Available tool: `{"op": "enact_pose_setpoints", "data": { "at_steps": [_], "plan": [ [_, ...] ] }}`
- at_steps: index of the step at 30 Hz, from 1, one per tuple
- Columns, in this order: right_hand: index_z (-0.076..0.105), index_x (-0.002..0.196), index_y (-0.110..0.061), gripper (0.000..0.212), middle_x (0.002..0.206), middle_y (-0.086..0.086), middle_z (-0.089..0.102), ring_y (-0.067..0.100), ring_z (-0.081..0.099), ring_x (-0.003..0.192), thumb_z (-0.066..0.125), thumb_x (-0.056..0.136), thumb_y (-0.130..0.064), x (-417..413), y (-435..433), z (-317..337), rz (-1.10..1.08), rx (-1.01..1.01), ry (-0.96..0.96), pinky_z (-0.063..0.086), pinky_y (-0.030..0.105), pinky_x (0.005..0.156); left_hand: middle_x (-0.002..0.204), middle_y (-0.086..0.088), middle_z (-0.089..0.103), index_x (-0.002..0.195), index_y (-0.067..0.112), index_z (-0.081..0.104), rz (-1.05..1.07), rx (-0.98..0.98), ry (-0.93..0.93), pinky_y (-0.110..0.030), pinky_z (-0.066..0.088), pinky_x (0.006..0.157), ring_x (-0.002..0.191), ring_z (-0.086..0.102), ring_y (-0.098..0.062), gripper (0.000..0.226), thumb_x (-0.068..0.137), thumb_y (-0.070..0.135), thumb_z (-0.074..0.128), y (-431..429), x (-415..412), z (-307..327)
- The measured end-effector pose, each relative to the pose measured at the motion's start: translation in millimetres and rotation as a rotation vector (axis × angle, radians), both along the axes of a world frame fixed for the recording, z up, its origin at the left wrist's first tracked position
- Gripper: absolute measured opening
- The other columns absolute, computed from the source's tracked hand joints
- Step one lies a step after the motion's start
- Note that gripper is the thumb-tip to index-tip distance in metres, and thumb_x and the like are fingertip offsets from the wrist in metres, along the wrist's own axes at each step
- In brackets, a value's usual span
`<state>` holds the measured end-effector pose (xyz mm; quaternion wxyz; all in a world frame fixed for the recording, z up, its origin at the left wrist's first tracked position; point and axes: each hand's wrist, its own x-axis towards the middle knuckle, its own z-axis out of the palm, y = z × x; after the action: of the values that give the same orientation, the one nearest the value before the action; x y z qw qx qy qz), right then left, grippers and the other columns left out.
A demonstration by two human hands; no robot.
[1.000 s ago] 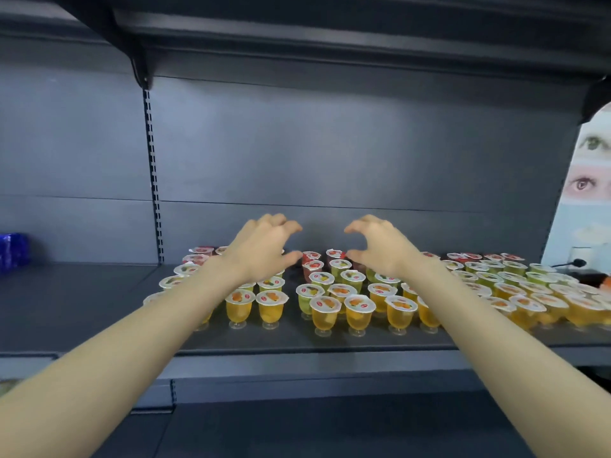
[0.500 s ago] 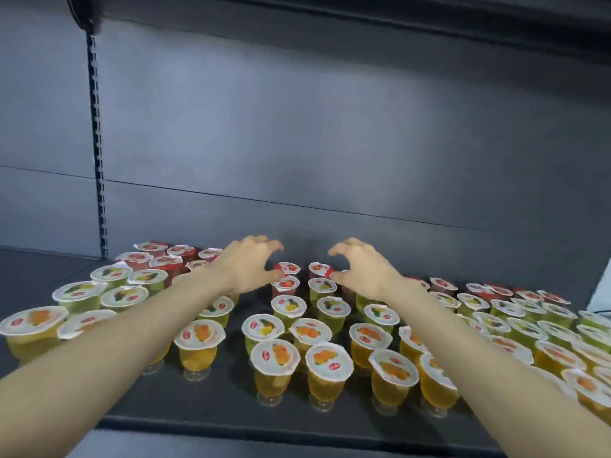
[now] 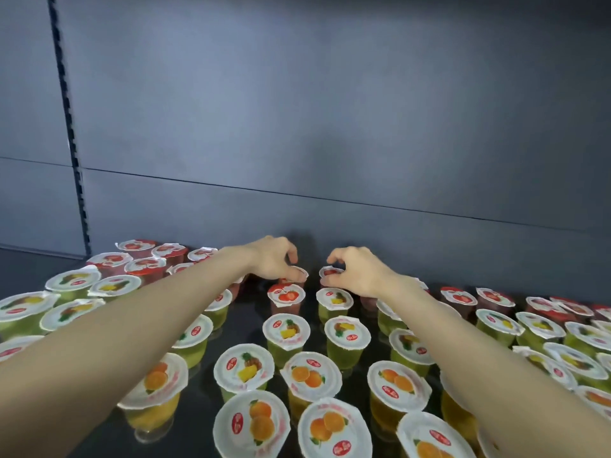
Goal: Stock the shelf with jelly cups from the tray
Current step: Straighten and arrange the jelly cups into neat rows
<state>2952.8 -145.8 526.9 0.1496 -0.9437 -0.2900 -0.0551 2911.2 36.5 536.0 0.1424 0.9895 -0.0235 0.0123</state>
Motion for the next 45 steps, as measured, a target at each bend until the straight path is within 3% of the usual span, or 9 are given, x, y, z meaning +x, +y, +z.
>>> {"op": "enact_pose_setpoints", "data": {
  "at_steps": [6,10,14,23,36,45],
  "plan": [
    [0.064,0.11,-0.014,0.029,0.109,0.007,0.065,0.022,0.06,0.094,0.067,0.087,-0.031,14,6,2,0.013,-0.048,0.015,0.052,0.035,0.08,0.103,-0.001,0.066,0.11,0.014,0.063,-0.049,0.012,0.061,-0.029,0.047,0.081,0.091,0.059,-0.017,0.042,0.08,0.042,0.07,2,16,2],
    [0.066,0.106,-0.013,0.025,0.106,0.007,0.065,0.022,0.06,0.091,0.068,0.087,-0.029,20,9,5,0.031,-0.04,0.032,0.048,0.031,0.075,0.101,0.0,0.066,0.108,0.012,0.066,-0.061,-0.008,0.049,-0.032,0.048,0.088,0.093,0.059,-0.018,0.038,0.079,0.037,0.073,11,23,3],
    [0.069,0.103,-0.013,0.024,0.105,0.007,0.065,0.022,0.061,0.092,0.069,0.086,-0.029,20,14,2,0.047,-0.019,0.014,0.052,0.036,0.08,0.103,0.0,0.067,0.105,0.013,0.068,-0.053,-0.009,-0.002,-0.03,0.047,0.087,0.096,0.06,-0.018,0.035,0.078,0.034,0.075,22,26,0],
    [0.07,0.103,-0.013,0.021,0.103,0.006,0.067,0.019,0.062,0.089,0.067,0.087,-0.026,19,34,-9,0.077,0.042,-0.007,0.054,0.035,0.08,0.101,0.001,0.066,0.103,0.015,0.071,-0.06,-0.024,-0.086,-0.026,0.042,0.078,0.095,0.059,-0.017,0.028,0.08,0.031,0.073,39,20,-6],
    [0.07,0.109,-0.013,0.022,0.112,0.004,0.066,0.018,0.06,0.094,0.065,0.089,-0.018,17,33,-13,0.11,0.094,0.002,0.048,0.027,0.079,0.108,-0.002,0.067,0.105,0.017,0.071,-0.063,-0.002,-0.103,-0.035,0.048,0.089,0.099,0.06,-0.021,0.028,0.081,0.031,0.072,40,21,-10],
    [0.07,0.11,-0.015,0.021,0.114,0.004,0.065,0.016,0.06,0.094,0.063,0.09,-0.018,19,32,-16,0.103,0.088,-0.006,0.049,0.027,0.079,0.104,-0.002,0.066,0.099,0.017,0.069,-0.053,0.076,-0.149,-0.031,0.046,0.079,0.096,0.059,-0.021,0.025,0.084,0.037,0.068,35,18,-11]
  ]
}}
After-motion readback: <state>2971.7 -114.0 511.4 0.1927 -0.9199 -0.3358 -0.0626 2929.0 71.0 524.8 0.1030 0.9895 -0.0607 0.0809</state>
